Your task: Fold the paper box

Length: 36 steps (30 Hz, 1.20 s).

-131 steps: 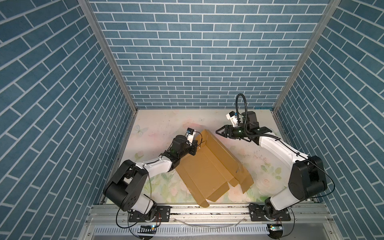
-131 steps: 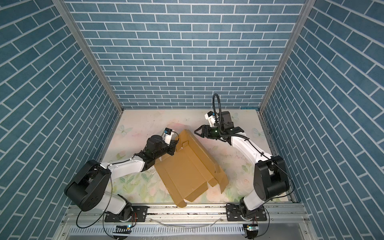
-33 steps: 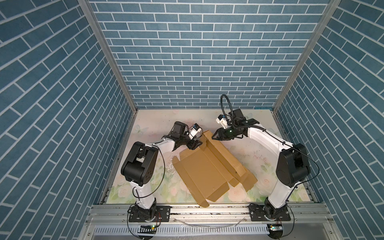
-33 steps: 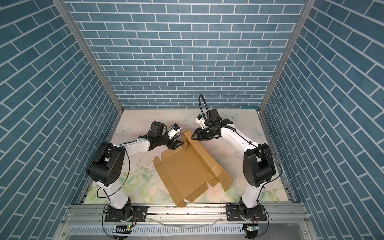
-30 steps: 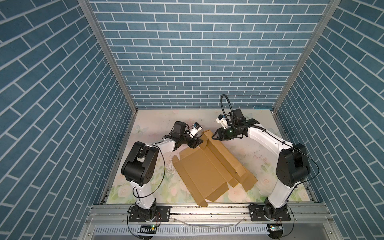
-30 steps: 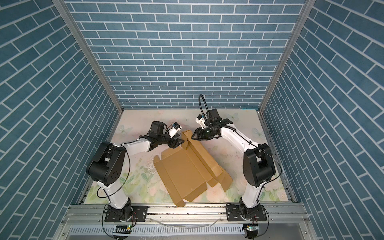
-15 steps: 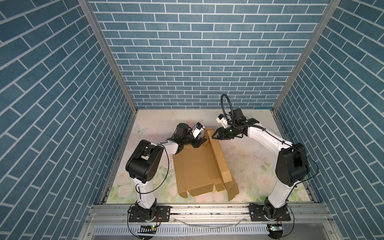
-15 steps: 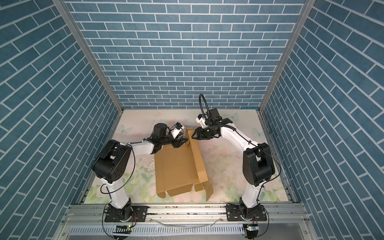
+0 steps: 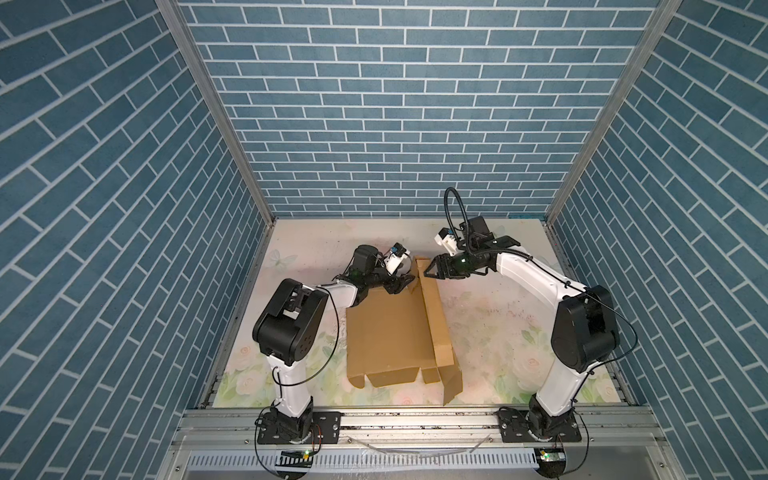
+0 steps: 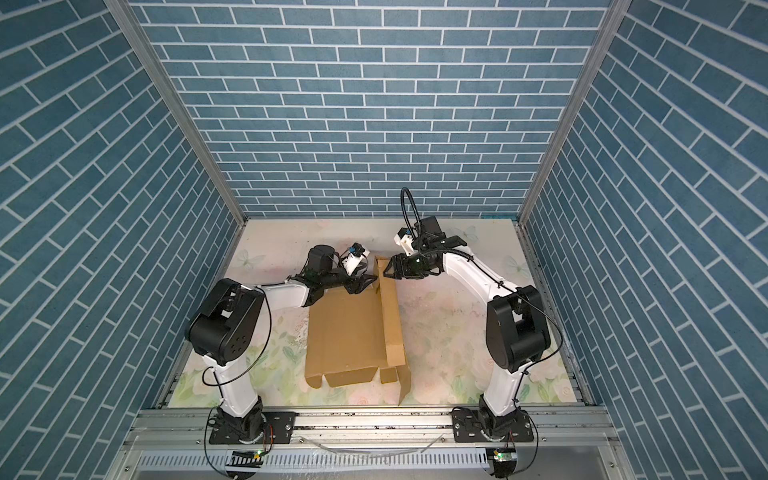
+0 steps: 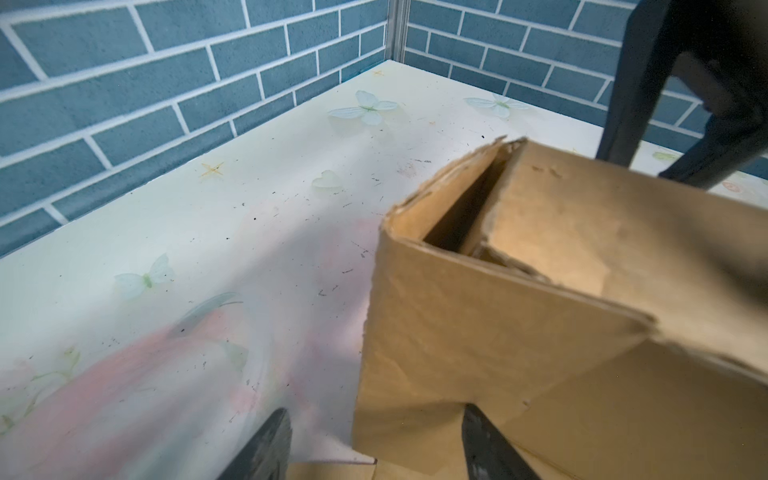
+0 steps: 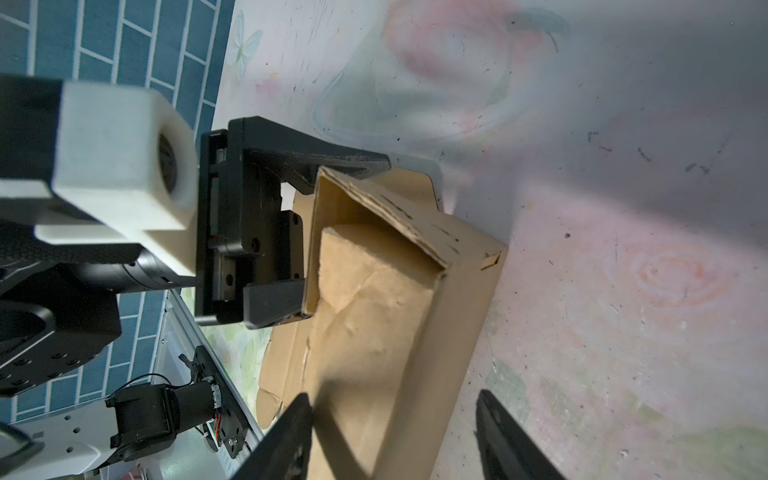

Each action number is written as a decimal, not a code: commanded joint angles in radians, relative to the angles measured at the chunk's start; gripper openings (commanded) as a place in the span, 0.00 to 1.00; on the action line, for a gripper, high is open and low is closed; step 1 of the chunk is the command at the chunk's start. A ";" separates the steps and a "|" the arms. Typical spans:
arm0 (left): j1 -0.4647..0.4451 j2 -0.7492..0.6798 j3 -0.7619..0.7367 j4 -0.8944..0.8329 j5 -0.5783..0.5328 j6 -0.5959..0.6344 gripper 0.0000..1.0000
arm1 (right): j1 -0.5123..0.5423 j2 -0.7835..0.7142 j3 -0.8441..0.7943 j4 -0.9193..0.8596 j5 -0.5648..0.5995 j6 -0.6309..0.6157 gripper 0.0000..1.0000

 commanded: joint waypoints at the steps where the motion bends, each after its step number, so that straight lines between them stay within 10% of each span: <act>1: -0.001 0.028 0.044 -0.031 0.037 0.000 0.67 | -0.002 -0.007 0.029 -0.031 -0.023 0.007 0.65; 36: -0.009 0.185 0.397 -0.426 0.103 0.183 0.78 | 0.010 0.085 0.122 -0.118 0.025 -0.116 0.52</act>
